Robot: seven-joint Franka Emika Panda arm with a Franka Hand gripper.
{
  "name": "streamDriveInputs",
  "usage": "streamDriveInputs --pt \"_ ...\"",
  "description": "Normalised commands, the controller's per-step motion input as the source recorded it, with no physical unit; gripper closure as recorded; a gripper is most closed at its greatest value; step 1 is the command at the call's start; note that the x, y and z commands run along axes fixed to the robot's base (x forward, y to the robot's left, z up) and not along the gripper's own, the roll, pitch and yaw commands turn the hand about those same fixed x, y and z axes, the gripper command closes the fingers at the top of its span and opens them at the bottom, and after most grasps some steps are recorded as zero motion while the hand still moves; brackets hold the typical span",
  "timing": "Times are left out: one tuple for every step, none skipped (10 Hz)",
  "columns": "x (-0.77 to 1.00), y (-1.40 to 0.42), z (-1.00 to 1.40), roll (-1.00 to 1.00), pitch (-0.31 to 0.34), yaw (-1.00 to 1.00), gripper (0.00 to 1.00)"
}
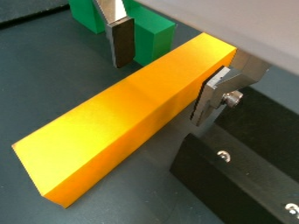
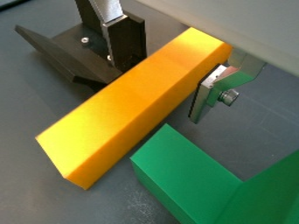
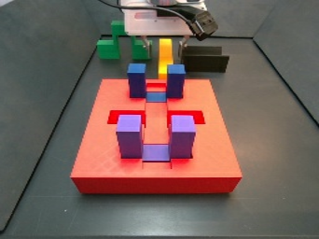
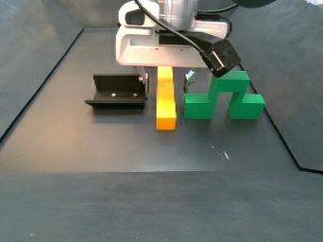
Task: Pick up the yellow object. Move up. Move to above the board. Insert the yellow object.
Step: Pick up the yellow object.
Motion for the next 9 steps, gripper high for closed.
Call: streamDriveInputs --pt "0.02 -0.01 -0.26 -0.16 -0.124 -0.03 0.0" --pt "0.0 0.0 -0.15 -0.1 -0.084 0.0 0.0" --pt "0.0 -0.03 -0.16 -0.07 -0.083 -0.01 0.0" --pt "0.0 -0.02 -0.06 0.0 -0.05 0.0 0.0" --pt "0.0 -0.01 -0.07 0.0 -0.04 0.0 0.0" --pt "0.0 0.0 -0.04 0.0 -0.027 0.0 0.0" --pt "0.0 0.0 -0.02 0.0 0.0 0.0 0.0" --pt "0.0 0.0 -0.09 0.0 -0.003 0.0 0.0" --pt "0.0 0.0 -0.07 0.0 0.0 0.0 0.0"
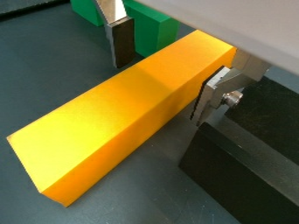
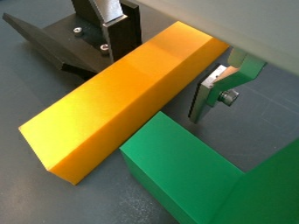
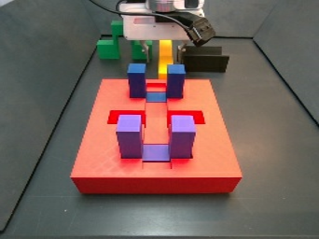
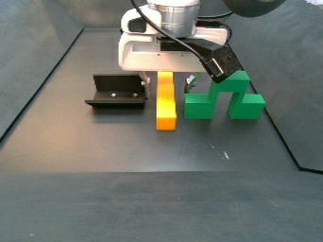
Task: Pick up the yellow object. Move up. Move to above the board. Insert the yellow object.
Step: Pick up the yellow object.
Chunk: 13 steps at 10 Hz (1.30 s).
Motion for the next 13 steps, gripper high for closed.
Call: streamDriveInputs --pt "0.0 0.0 0.0 0.0 0.0 0.0 0.0" --pt "0.0 0.0 0.0 0.0 0.0 0.0 1.0" --pt "0.0 0.0 0.0 0.0 0.0 0.0 1.0" --pt "0.0 0.0 0.0 0.0 0.0 0.0 1.0" --pt "0.0 0.0 0.0 0.0 0.0 0.0 1.0" --pt "0.0 0.0 0.0 0.0 0.0 0.0 1.0" --pt "0.0 0.0 0.0 0.0 0.0 0.0 1.0" --pt "0.0 0.0 0.0 0.0 0.0 0.0 1.0" --pt "0.0 0.0 0.0 0.0 0.0 0.0 1.0" --pt "0.0 0.0 0.0 0.0 0.0 0.0 1.0" --pt "0.0 0.0 0.0 0.0 0.0 0.0 1.0" --pt "0.0 0.0 0.0 0.0 0.0 0.0 1.0" --pt "0.0 0.0 0.0 0.0 0.0 0.0 1.0"
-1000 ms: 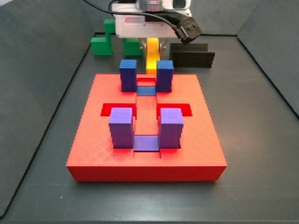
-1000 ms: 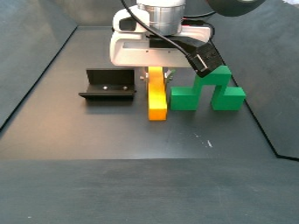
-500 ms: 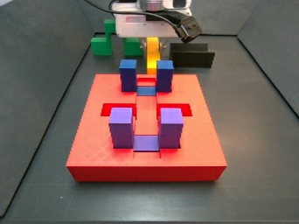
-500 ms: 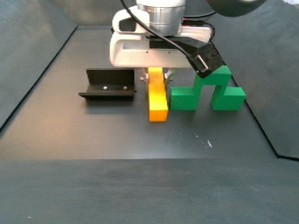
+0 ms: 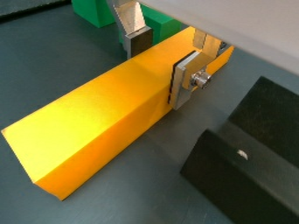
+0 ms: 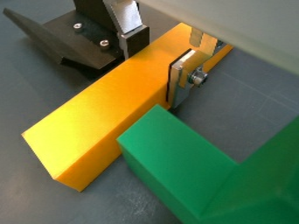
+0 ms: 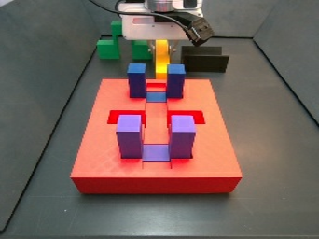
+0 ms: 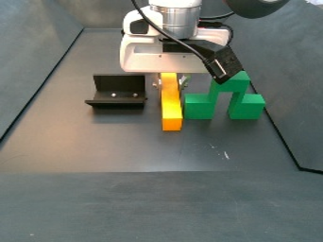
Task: Pick up the yellow object. Move up. Move to above the board. Insert the yellow object.
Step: Pick up the yellow object, then move up, then move to above the board.
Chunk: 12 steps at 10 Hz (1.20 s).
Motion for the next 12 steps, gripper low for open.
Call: streamDriveInputs --pt "0.0 0.0 0.0 0.0 0.0 0.0 1.0" --pt "0.0 0.0 0.0 0.0 0.0 0.0 1.0" --pt "0.0 0.0 0.0 0.0 0.0 0.0 1.0" --pt "0.0 0.0 0.0 0.0 0.0 0.0 1.0" --pt "0.0 0.0 0.83 0.0 0.0 0.0 1.0" --pt "-0.01 -0.09 0.79 -0.01 0.011 0.04 1.0" --pt "-0.03 -0.07 0.64 0.0 0.017 0.04 1.0" --pt "-0.01 -0.03 0.24 0.04 -0.018 0.03 1.0" --pt "0.0 0.0 1.4 0.0 0.0 0.0 1.0" --pt "-0.01 0.0 1.4 0.0 0.035 -0.01 1.0" --pt "-0.03 0.0 1.4 0.02 0.046 -0.01 1.0" --pt "0.0 0.0 1.4 0.05 0.009 0.0 1.0"
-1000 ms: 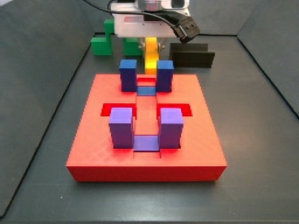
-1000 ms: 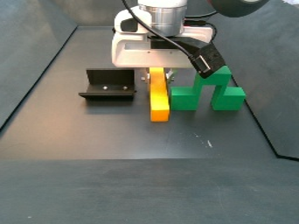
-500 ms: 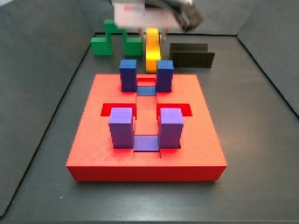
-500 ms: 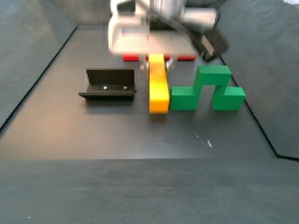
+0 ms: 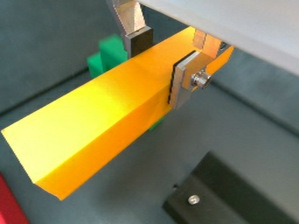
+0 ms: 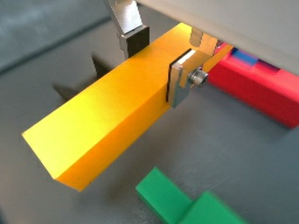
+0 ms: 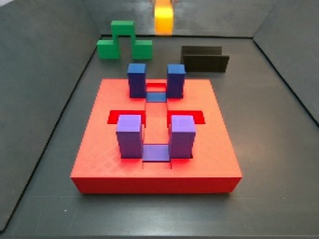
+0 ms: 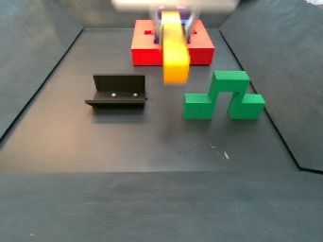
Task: Pick up the yellow object. Move up. Move to above the board. Insert the yellow object.
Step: Move to above the board.
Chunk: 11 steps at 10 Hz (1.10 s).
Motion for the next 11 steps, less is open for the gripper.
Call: streamDriveInputs --pt "0.01 0.0 1.4 0.04 0.029 0.0 1.0" --pt "0.0 0.0 1.4 0.03 0.058 0.0 1.0" --pt "0.01 0.0 1.4 0.03 0.055 0.0 1.0" --pt "0.02 -0.01 0.86 0.02 0.061 0.01 1.0" --pt "0.03 0.0 0.44 0.01 0.063 0.0 1.0" --pt "-0.09 -1.4 0.21 -0.03 0.344 -0.14 1.0" --pt "-0.09 -1.4 0.21 -0.01 0.331 -0.12 1.0" --pt "-0.09 -1.4 0.23 0.01 0.26 -0.06 1.0" --pt "-0.08 -1.4 0.22 -0.02 0.211 -0.05 1.0" --pt "-0.07 -1.4 0.23 0.0 0.128 -0.01 1.0" --pt "-0.06 -1.4 0.24 0.01 0.105 0.01 1.0"
